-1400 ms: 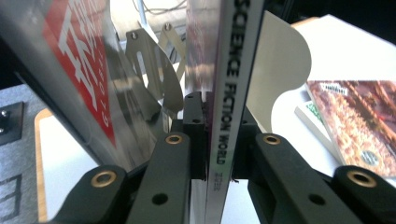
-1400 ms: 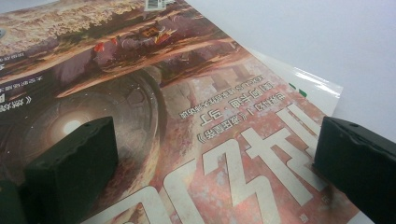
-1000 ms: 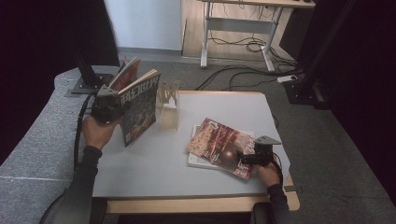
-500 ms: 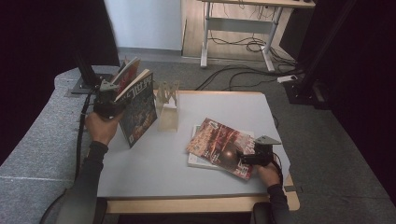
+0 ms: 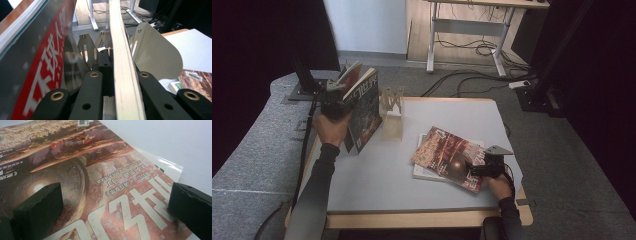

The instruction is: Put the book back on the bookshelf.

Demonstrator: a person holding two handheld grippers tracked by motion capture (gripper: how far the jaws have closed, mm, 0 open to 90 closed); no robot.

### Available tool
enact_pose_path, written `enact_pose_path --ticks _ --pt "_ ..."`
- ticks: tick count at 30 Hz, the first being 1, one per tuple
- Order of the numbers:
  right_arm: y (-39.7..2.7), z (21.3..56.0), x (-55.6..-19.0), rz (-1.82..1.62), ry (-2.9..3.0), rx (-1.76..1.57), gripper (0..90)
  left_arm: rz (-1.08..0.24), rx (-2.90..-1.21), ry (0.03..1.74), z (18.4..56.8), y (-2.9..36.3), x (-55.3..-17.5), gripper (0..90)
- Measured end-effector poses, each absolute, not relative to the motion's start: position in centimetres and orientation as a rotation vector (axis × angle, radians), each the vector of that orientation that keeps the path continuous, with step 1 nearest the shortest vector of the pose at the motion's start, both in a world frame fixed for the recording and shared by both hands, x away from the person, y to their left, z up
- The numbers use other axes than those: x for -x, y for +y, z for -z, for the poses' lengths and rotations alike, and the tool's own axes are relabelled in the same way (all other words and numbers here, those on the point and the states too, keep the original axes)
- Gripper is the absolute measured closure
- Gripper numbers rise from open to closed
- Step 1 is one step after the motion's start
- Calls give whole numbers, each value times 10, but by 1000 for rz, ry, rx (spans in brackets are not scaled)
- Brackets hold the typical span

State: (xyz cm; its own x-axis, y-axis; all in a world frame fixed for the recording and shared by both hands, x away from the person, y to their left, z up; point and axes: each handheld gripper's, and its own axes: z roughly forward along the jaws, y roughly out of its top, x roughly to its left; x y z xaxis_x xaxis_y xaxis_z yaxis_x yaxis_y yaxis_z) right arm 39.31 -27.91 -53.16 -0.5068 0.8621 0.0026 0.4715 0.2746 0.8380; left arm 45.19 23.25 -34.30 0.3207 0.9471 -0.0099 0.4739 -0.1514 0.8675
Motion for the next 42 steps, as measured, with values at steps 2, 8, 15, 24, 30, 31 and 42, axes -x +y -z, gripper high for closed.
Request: enact_pose_path --ticks 2,8,15,24,30,31,42 --pt "-279 532 -393 -1138 2091 -1198 0 -738 -1755 1283 344 231 -455 825" --pt "-279 532 -393 -1139 2091 -1196 0 -771 -1725 1299 346 226 -463 825" --pt "-279 532 -393 -1140 2091 -1198 0 -811 -1693 1313 348 223 -469 824" --pt "-279 532 -393 -1140 2091 -1199 0 -844 -1688 1302 353 222 -466 803" --pt "-279 532 -393 -1139 2092 -1196 0 -837 -1681 1281 354 224 -455 721" --pt "-279 532 -393 -1139 2092 -1197 0 -836 -1682 1279 355 225 -453 713" --pt "-279 532 -393 -1140 2088 -1201 0 -752 -1729 1291 398 231 -434 755"
